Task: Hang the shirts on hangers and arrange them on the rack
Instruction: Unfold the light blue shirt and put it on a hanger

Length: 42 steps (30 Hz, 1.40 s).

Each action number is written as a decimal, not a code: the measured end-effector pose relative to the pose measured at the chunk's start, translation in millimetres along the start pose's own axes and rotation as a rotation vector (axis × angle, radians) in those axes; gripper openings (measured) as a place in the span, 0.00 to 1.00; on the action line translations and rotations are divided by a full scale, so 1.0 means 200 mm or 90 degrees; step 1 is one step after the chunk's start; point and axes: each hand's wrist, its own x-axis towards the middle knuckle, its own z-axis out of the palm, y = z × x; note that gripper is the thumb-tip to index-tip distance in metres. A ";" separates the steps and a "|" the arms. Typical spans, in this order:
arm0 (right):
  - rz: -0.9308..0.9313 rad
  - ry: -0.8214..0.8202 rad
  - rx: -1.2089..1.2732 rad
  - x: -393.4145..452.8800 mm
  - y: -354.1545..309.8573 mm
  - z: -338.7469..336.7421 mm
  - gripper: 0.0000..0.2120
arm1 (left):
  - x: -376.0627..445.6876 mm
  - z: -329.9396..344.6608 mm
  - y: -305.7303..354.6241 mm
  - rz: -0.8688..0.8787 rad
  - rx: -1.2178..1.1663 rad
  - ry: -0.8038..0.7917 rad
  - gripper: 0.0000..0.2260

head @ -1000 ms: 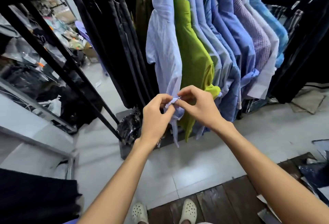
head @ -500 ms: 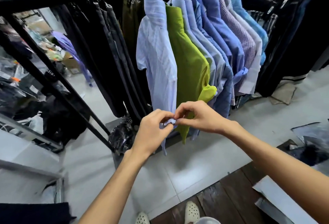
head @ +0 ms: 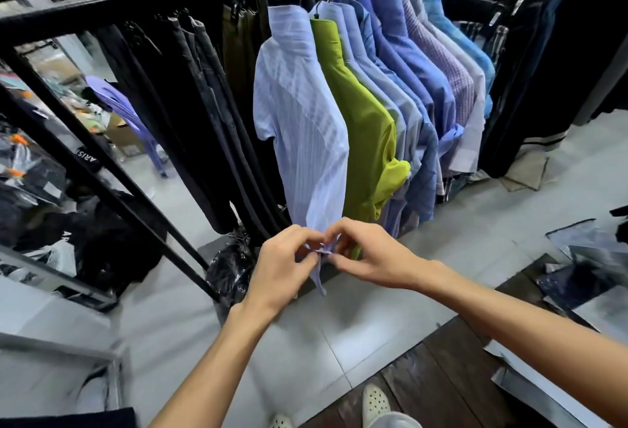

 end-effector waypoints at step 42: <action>0.161 0.245 -0.035 0.11 0.02 0.04 0.11 | 0.10 -0.13 0.15 -0.144 -0.278 -0.005 0.18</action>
